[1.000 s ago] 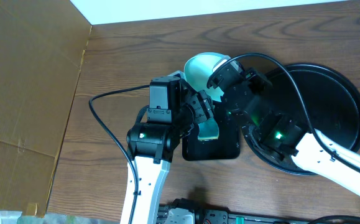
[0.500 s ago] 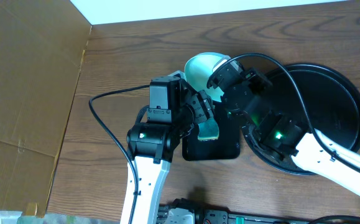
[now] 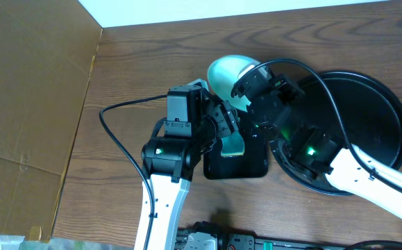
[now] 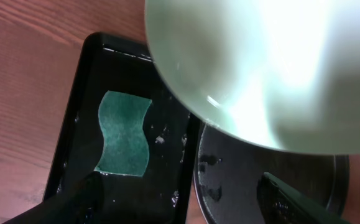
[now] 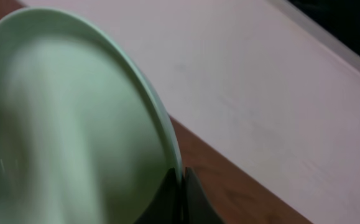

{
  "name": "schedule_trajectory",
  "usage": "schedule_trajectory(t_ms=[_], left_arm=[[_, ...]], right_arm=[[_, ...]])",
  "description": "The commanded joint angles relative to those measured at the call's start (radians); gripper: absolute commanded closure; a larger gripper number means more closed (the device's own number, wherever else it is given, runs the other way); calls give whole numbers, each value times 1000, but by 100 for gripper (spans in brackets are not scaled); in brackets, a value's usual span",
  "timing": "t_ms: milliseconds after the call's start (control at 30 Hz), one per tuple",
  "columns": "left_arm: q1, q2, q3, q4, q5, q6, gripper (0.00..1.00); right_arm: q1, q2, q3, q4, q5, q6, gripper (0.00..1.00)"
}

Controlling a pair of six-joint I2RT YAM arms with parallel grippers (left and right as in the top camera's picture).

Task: Clean dirty plates on tray and stack at the side
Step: 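Carry the mint-green plate right and set it on the pink plate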

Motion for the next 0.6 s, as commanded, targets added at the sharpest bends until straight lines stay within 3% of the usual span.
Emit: schedule_trajectory(t_ms=[0, 67, 267, 333, 400, 467, 567], left_arm=[[4, 1, 22, -2, -2, 2, 21], [4, 1, 22, -2, -2, 2, 21], [4, 1, 22, -2, -2, 2, 21], [4, 1, 22, -2, -2, 2, 21], [4, 1, 22, -2, -2, 2, 21], [4, 1, 22, -2, -2, 2, 21], [4, 1, 22, -2, -2, 2, 21]], right_arm=[[1, -32, 14, 15, 12, -23, 99], [8, -32, 14, 33, 41, -96, 99], [16, -32, 14, 24, 76, -50, 99], [3, -32, 14, -18, 76, 60, 99], [-26, -31, 14, -111, 64, 264, 99], [-71, -31, 14, -247, -53, 506, 99], [-148, -31, 14, -359, -344, 695, 99]])
